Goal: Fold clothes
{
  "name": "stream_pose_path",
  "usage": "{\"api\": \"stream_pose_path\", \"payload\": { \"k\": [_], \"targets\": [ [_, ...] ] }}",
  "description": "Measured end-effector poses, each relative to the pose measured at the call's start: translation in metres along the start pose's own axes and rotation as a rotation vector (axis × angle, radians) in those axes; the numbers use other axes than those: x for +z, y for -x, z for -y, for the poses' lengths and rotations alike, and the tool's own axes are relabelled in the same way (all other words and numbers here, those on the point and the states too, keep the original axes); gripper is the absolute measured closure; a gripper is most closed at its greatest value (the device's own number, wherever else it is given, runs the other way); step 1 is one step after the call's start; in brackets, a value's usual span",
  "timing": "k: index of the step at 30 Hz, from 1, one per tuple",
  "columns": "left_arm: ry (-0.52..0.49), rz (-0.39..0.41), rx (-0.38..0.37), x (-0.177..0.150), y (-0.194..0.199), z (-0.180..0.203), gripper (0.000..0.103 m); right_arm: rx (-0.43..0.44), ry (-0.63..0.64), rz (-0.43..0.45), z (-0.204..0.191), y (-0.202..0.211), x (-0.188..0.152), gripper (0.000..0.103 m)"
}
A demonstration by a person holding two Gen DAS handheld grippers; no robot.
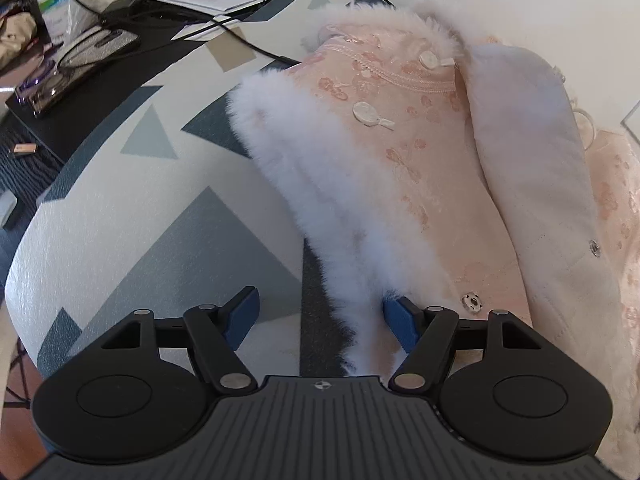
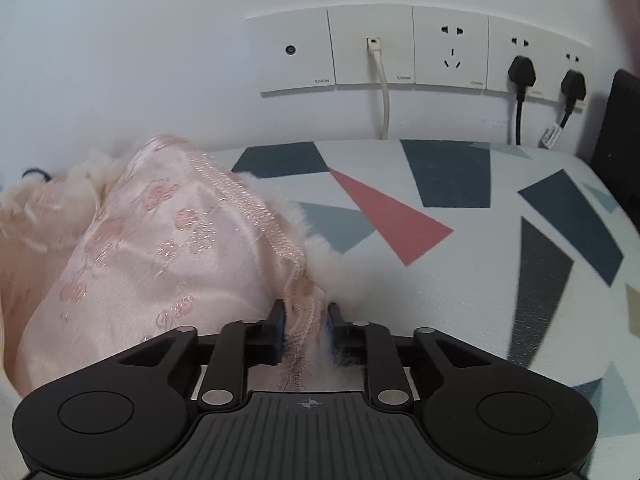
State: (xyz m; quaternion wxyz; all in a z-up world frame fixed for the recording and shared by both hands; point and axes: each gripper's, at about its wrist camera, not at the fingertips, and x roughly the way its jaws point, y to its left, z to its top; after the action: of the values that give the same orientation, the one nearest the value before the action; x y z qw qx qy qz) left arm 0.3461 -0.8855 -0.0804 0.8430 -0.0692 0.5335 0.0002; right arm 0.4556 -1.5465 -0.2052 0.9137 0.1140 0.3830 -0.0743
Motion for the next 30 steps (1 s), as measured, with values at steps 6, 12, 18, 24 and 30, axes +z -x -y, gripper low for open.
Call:
{"api": "stream_pose_path", "payload": {
  "k": [6, 12, 18, 24, 30],
  "targets": [
    [-0.090, 0.002, 0.009, 0.012, -0.011, 0.017, 0.032, -0.069, -0.079, -0.017, 0.033, 0.052, -0.034, 0.091],
    [-0.211, 0.007, -0.035, 0.027, -0.023, 0.050, 0.029, -0.172, -0.196, -0.039, 0.060, 0.120, -0.099, 0.091],
    [-0.292, 0.032, -0.119, 0.046, -0.036, 0.086, 0.030, -0.294, -0.372, -0.039, 0.044, 0.173, -0.160, 0.091],
    [-0.284, 0.057, -0.188, 0.073, -0.036, 0.087, 0.033, -0.380, -0.477, -0.020, -0.011, 0.195, -0.196, 0.089],
    [-0.343, 0.023, -0.300, 0.056, -0.002, 0.036, 0.033, -0.494, -0.405, 0.080, -0.049, 0.224, -0.197, 0.059]
  ]
}}
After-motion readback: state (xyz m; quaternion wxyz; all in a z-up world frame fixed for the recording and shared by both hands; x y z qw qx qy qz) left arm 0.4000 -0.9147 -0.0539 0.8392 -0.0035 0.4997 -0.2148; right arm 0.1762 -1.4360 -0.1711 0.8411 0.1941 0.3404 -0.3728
